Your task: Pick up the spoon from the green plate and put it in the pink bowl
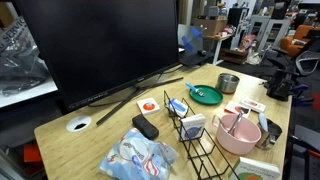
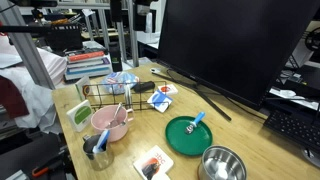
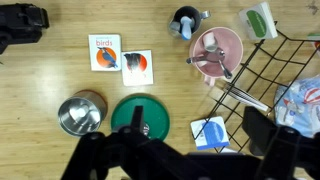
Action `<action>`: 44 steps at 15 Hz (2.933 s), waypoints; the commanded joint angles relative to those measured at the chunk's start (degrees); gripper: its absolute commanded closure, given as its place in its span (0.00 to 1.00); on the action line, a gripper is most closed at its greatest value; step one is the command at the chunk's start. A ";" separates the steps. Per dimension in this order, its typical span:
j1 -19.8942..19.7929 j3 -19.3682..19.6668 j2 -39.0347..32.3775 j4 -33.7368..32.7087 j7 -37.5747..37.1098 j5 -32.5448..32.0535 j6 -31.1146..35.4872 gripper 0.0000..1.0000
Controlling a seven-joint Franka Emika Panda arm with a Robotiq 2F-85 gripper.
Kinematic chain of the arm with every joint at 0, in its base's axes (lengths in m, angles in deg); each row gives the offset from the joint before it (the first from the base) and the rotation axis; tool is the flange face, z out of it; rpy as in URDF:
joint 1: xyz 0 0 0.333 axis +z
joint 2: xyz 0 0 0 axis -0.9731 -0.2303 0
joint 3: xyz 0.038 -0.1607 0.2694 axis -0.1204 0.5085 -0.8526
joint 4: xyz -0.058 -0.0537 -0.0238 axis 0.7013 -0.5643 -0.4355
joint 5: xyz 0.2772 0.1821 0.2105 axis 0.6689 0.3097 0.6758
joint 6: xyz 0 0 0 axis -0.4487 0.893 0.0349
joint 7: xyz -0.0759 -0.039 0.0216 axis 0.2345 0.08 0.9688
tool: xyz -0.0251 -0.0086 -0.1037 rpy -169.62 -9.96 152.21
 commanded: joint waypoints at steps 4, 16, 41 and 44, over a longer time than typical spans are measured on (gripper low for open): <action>-0.33 -0.57 -0.70 0.75 0.39 0.41 0.86 0.00; 0.80 -4.17 -11.93 4.77 -2.02 -1.40 20.28 0.00; 0.12 -4.36 -30.35 1.66 3.01 0.34 37.73 0.00; -0.25 -4.76 -35.55 -1.45 3.70 1.09 39.16 0.00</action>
